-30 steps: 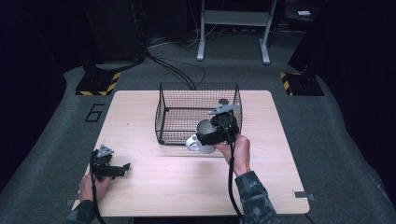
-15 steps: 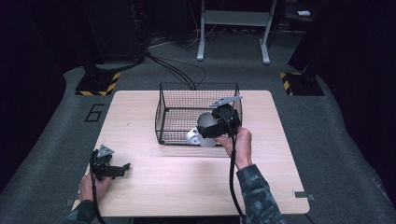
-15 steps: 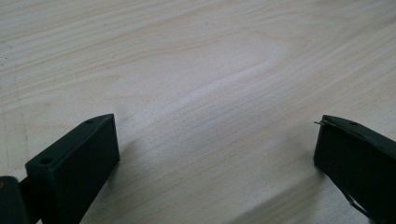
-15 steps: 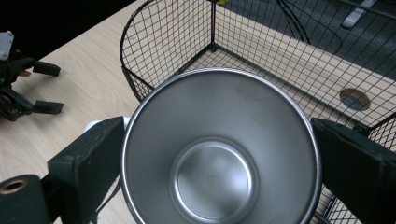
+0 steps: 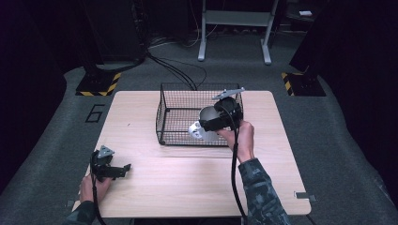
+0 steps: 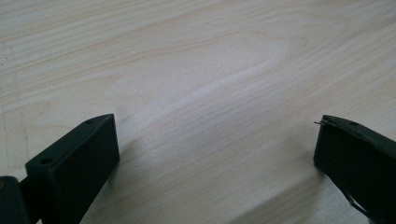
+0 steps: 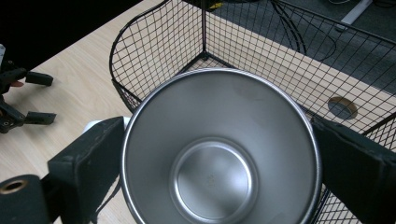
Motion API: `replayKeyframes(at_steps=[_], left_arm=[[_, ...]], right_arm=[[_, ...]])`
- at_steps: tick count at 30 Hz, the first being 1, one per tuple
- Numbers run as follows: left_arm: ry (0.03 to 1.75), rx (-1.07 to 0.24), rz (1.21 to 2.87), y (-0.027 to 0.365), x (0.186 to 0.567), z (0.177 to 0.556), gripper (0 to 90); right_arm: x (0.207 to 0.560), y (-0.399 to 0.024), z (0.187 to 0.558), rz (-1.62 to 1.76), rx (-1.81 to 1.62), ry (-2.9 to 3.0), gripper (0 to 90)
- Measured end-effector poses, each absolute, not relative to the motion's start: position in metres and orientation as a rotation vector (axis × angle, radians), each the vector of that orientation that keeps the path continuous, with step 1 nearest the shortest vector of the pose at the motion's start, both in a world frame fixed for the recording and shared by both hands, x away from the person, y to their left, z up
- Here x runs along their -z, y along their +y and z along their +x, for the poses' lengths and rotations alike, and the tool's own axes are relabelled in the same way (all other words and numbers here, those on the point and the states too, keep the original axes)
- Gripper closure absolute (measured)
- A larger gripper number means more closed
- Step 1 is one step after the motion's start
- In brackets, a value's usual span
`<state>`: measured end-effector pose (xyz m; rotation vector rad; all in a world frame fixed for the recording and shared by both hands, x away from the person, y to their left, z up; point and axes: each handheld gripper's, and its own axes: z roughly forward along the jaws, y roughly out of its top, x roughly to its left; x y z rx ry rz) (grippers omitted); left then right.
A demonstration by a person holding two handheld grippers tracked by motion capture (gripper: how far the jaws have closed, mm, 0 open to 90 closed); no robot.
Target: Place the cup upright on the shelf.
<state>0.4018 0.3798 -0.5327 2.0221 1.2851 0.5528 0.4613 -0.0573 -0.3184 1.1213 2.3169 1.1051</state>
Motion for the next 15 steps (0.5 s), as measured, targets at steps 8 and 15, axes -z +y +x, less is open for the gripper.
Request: replayKeyframes(at_steps=[8, 15], left_arm=[[1.283, -0.555, 2.022, 0.380, 0.533, 0.402, 0.1], [1.283, -0.555, 2.022, 0.380, 0.533, 0.402, 0.1]], right_arm=[[0.315, -0.059, 0.471, 1.130, -1.086, 2.316, 6.0], [0.310, -0.059, 0.482, 1.127, -1.075, 2.314, 6.0]])
